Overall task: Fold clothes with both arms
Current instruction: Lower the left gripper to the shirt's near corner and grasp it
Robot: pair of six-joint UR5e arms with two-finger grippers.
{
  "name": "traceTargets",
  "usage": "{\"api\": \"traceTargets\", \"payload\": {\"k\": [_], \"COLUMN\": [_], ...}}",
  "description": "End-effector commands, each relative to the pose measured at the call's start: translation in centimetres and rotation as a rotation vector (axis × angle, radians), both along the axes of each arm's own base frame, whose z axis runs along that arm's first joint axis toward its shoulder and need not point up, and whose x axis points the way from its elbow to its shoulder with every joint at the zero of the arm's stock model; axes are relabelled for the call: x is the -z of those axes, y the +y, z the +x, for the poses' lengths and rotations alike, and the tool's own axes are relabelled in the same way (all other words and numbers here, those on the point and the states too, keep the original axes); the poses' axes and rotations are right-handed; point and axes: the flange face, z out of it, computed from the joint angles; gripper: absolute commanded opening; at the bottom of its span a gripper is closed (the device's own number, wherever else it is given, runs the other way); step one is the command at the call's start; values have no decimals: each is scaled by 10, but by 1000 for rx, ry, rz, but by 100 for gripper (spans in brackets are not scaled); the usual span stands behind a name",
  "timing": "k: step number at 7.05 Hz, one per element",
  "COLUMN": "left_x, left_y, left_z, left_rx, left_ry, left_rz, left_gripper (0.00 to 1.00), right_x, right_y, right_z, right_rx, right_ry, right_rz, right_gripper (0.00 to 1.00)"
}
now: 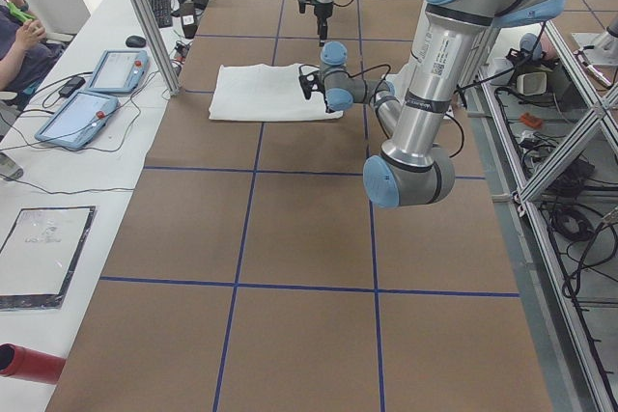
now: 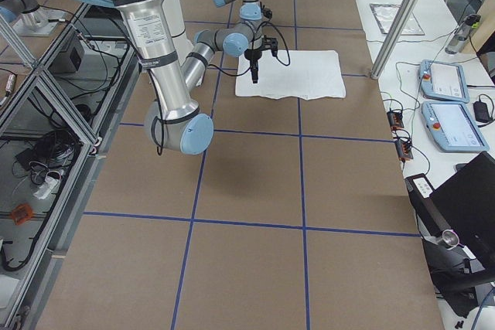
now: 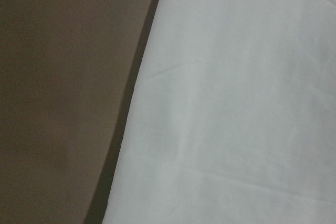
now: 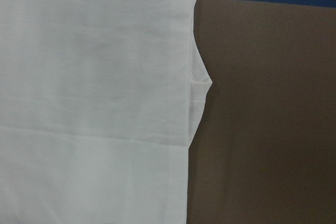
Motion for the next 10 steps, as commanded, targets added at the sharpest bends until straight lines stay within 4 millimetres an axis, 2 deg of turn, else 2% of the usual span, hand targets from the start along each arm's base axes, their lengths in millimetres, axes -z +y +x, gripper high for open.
{"api": "traceTargets", "payload": {"k": [1,5,6,8,10], "left_x": [-12,-21,-20,-16,-18], "left_y": [18,22,22,22,22], "left_z": [10,19,19,21,22], "left_rx": [5,-5,-5,-7,-11], "left_ry": [-32,-74,-74,-68,-73], "left_rz": [-30,-46,-46,-44,-37], "left_gripper": [100,98,92,72,72], "right_x": [4,4,4,4,4], "right_y": [2,2,1,0,0], "right_z": [-1,-1,0,1,1], "right_rx": [-6,-5,-8,-9,-9], "right_ry": [-8,-9,-10,-10,-10], "right_rz": [-11,-12,-11,-11,-11], "right_gripper": [100,100,100,100,100]}}
